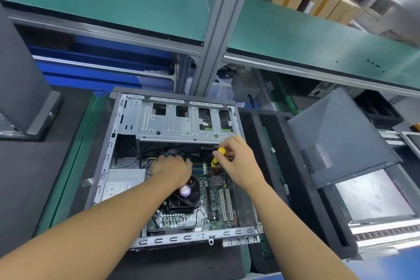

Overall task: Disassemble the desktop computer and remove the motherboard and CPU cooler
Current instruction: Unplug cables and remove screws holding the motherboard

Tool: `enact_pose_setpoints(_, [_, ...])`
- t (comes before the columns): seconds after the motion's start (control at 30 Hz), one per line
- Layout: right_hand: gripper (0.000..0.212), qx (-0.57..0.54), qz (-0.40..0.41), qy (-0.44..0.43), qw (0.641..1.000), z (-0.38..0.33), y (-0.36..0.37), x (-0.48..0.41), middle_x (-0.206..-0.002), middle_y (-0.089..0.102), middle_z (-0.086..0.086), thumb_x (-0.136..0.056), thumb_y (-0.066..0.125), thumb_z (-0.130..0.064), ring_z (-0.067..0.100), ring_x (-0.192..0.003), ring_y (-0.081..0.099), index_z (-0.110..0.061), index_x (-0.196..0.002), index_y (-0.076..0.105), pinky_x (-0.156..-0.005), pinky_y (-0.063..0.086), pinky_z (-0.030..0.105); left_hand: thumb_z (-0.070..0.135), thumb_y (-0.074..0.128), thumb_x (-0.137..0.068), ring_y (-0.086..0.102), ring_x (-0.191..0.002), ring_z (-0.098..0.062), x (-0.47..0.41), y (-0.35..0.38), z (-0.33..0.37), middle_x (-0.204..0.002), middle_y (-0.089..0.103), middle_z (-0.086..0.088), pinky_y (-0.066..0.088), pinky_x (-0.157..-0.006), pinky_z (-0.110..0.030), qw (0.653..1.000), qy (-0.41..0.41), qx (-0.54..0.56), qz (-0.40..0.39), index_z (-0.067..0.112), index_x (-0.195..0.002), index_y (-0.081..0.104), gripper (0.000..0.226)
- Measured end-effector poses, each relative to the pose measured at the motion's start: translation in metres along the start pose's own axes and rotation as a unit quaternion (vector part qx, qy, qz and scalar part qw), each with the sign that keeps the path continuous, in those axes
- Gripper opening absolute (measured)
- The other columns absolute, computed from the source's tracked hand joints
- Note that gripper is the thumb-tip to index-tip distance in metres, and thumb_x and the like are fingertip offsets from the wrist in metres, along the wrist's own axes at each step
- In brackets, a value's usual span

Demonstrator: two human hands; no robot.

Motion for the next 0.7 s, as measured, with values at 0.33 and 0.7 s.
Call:
enact_pose_setpoints(0.33, [0.022,0.013,-0.005,-0.054,0.998,-0.006,0.0,0.002,-0.101,0.048,-0.012,-0.094,0.051,-0.007,0.012,-0.083,0.057,-0.018,-0.102,0.069,-0.075,0.049,0.026,0.044,0.026,-0.097,0.049,-0.104,-0.028,0.003,0.002,0.013,-0.112,0.061,-0.011,0.036,-0.087,-0.04,0.99,-0.029,-0.03,0.136,0.012,-0.113,0.061,0.05])
enact_pose_setpoints(0.7, [0.025,-0.002,-0.005,-0.053,0.999,-0.005,0.002,0.001,-0.108,0.05,-0.008,-0.093,0.062,-0.013,0.007,-0.099,0.053,-0.014,-0.117,0.058,-0.086,0.046,0.022,0.046,0.026,-0.094,0.051,-0.103,-0.029,-0.002,0.002,0.015,-0.11,0.064,-0.009,0.032,-0.09,-0.044,0.986,-0.015,-0.02,0.165,0.014,-0.112,0.061,0.051])
Point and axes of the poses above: each hand's wrist, its own x-axis away from the middle knuckle, its own y-axis out of the palm, z = x × y, the point moved 8 cm from there along -x, towards the middle knuckle
